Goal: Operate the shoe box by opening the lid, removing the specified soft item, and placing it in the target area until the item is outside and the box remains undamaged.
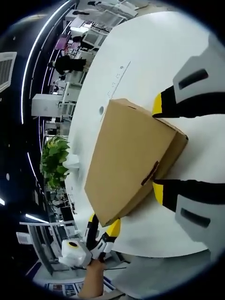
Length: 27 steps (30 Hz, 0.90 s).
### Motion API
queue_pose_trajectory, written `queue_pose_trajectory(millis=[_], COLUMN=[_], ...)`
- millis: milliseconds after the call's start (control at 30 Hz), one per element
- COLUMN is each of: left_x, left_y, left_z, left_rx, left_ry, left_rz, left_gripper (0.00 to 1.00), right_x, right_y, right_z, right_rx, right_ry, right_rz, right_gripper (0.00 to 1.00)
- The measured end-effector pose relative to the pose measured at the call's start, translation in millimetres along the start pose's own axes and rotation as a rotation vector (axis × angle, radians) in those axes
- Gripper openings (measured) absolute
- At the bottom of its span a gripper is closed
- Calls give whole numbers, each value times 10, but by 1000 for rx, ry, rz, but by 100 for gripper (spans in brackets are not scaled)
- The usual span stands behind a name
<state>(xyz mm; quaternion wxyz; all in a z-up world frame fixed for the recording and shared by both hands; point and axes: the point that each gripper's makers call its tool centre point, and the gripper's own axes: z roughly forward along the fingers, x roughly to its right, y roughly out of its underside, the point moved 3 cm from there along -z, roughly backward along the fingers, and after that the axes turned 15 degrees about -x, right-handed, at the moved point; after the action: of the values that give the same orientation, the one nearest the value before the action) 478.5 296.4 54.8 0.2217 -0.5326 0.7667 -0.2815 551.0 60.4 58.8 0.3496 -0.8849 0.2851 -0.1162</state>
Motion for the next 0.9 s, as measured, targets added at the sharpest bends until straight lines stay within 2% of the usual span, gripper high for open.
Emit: queue_pose_trajectory(millis=[900], left_x=[-336], left_y=[112], left_z=[-88], left_rx=[-56], left_ry=[70], left_rz=[74], left_gripper=[63], right_x=[-340], right_y=[-30], right_z=[2], right_rx=[7], right_ry=[-13], right_rz=[7], right_gripper=[41])
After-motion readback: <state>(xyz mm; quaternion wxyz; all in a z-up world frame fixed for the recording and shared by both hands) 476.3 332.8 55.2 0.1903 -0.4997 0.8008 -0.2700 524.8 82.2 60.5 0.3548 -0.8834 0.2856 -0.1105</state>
